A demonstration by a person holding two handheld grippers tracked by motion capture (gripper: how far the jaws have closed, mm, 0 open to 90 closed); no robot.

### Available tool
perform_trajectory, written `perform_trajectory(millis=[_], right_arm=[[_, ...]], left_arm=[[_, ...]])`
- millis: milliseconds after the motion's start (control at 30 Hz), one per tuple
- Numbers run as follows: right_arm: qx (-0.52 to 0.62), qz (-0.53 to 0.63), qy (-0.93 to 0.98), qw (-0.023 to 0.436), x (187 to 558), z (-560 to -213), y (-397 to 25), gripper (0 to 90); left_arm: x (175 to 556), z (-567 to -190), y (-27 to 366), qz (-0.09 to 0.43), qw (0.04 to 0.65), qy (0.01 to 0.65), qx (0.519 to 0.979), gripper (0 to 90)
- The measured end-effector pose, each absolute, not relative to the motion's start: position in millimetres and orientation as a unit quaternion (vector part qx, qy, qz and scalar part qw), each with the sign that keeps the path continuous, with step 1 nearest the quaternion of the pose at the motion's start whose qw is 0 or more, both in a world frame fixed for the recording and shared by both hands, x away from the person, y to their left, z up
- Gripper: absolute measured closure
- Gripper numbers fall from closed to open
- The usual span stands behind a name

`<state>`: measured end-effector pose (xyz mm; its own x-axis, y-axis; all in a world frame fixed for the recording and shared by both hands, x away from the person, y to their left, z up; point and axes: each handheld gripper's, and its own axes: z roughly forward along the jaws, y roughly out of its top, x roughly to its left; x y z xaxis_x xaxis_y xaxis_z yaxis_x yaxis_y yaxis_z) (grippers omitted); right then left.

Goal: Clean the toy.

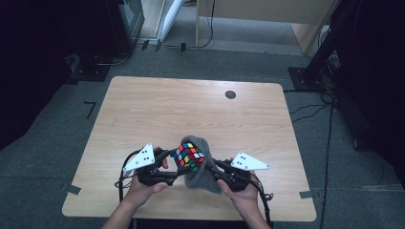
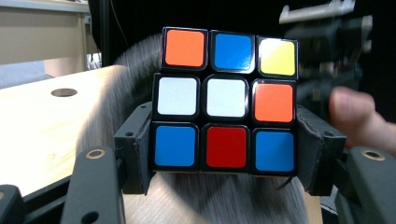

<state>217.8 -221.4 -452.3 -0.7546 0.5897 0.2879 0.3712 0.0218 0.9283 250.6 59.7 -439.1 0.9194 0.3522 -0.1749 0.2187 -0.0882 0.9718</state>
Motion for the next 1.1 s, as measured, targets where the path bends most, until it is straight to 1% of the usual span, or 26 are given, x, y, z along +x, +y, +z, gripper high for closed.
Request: perform_trajectory(millis=[167,233,267,333,433,467,500,600,667,767,900,967,1000,1100], right_arm=[[0.323,0.589,0.737,0.076,216.6,-462.0,-208.0,78.7],[0.324,0.590,0.735,0.084,217.3,-458.2,-211.1,78.8],[0.334,0.607,0.714,0.096,217.9,-452.2,-219.4,79.1],[0.349,0.625,0.690,0.106,217.9,-447.7,-227.2,79.1],[0.346,0.622,0.693,0.114,216.5,-448.3,-225.9,79.1],[0.343,0.617,0.699,0.111,216.0,-450.9,-222.8,79.1],[0.336,0.609,0.713,0.091,216.4,-458.9,-215.1,79.1],[0.329,0.602,0.725,0.063,214.5,-469.7,-202.5,79.0],[0.324,0.603,0.727,0.043,212.1,-473.7,-193.2,79.1],[0.318,0.615,0.722,0.014,208.7,-474.8,-181.5,79.3],[0.319,0.622,0.715,0.012,207.3,-473.0,-178.3,79.6],[0.340,0.630,0.698,0.012,208.8,-471.8,-185.9,80.0],[0.348,0.633,0.691,0.018,209.2,-471.9,-189.3,80.2],[0.381,0.639,0.667,0.038,210.5,-473.3,-200.7,80.3]], left_arm=[[251.3,-438.9,61.8,0.055,0.648,0.199,0.733,34.3],[251.1,-438.6,61.9,0.054,0.650,0.199,0.731,34.3],[250.6,-439.3,60.6,0.053,0.647,0.197,0.735,34.3],[250.3,-440.1,59.7,0.053,0.646,0.195,0.736,34.3],[250.3,-440.8,58.2,0.050,0.647,0.196,0.735,34.3],[250.7,-440.4,59.0,0.051,0.647,0.196,0.735,34.3],[251.6,-439.5,61.0,0.051,0.651,0.202,0.730,34.3],[252.6,-438.9,62.8,0.053,0.655,0.209,0.724,34.3],[250.8,-439.6,59.7,0.074,0.648,0.217,0.726,34.3],[248.0,-442.5,53.1,0.083,0.638,0.216,0.735,34.3],[246.8,-443.3,51.3,0.088,0.636,0.217,0.735,34.2],[247.8,-441.5,54.6,0.092,0.642,0.224,0.727,34.2],[249.3,-439.4,60.1,0.095,0.653,0.235,0.714,34.3],[249.9,-437.5,64.5,0.106,0.658,0.243,0.705,34.3]])
